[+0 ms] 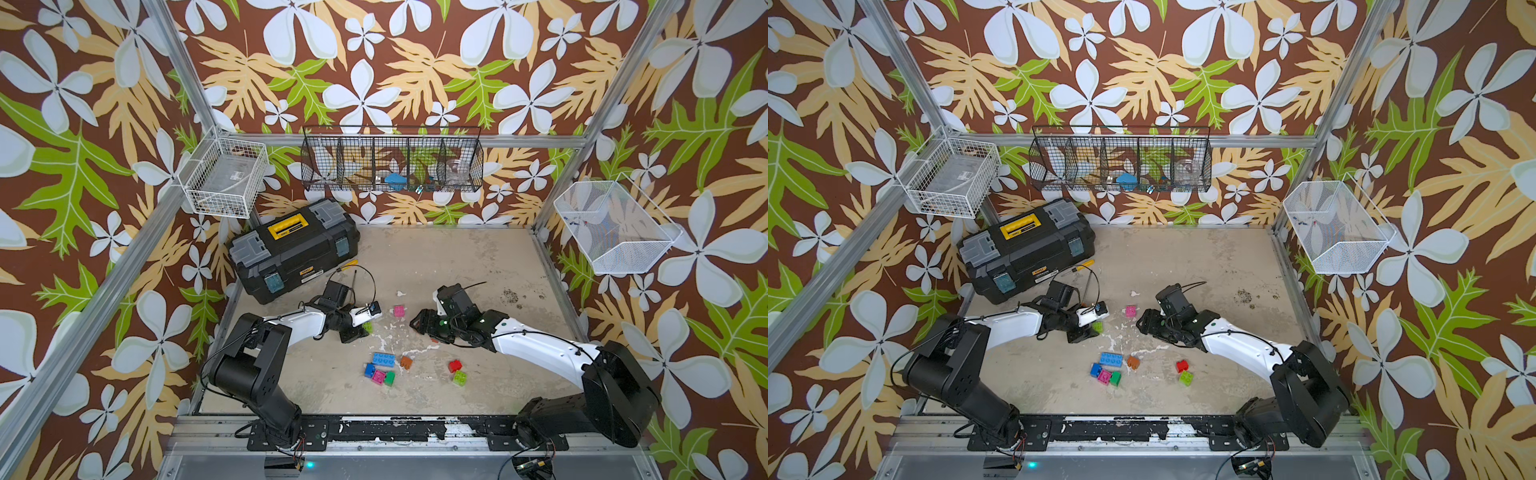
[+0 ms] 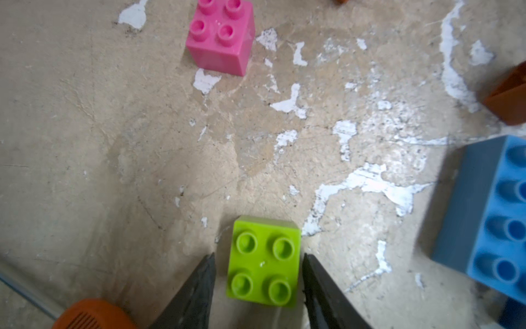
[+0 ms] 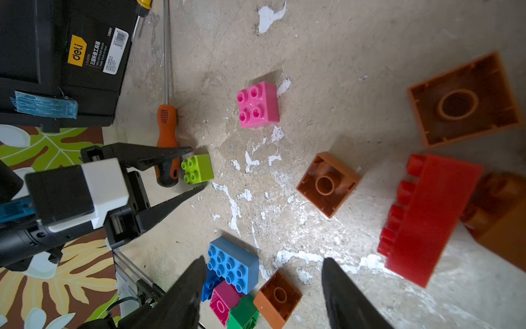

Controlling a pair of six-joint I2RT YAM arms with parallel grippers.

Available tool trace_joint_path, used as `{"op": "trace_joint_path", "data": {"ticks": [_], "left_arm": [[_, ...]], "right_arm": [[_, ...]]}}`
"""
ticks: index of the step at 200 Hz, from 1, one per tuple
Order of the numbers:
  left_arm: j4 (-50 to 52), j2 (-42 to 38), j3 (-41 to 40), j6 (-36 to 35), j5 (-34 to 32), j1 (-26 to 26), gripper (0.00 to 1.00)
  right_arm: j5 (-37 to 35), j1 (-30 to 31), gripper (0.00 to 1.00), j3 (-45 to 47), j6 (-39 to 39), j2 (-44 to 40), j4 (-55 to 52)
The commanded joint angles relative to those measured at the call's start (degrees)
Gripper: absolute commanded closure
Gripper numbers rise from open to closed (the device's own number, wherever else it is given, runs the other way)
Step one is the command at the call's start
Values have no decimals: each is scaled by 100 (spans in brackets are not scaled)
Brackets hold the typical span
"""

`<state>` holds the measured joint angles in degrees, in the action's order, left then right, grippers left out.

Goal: Assemble the letter h with lego
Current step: Place the lego brick at the center of the board, then pick up the lego brick from the center of the board.

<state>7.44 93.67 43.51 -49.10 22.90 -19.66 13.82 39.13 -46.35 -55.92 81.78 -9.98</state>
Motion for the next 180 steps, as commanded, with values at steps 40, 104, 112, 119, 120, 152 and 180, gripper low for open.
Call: {"op": "trace_joint_path", "data": {"ticks": [40,104,112,119,120,152,180], "left_arm": [[983,-327,697,520,424,216,35],[1566,-1579,461,1300,2100,2512,22],[1432,-1587,334,1555,2086,2822,22],[1285,-1572,194,1763,2072,3122,22],[1272,-1572,172,1785,2067,3159,22],[543,-1514,-294,2137,1212,3812,21],[-60,-1684,-817,2287,823,3816,18]], "right_arm": [[-362,391,35,-748,662,690,-323],[-1105,1228,36,-2876,1750,2584,-952],[-1188,1307,36,-3114,1901,2808,-1023],[-1284,1375,37,-3309,2040,2994,-1079],[-1294,1389,37,-3345,2058,3024,-1095],[-1968,1645,38,-4244,2445,3779,-1665],[-2245,1653,40,-4517,2529,4128,-1855]]}}
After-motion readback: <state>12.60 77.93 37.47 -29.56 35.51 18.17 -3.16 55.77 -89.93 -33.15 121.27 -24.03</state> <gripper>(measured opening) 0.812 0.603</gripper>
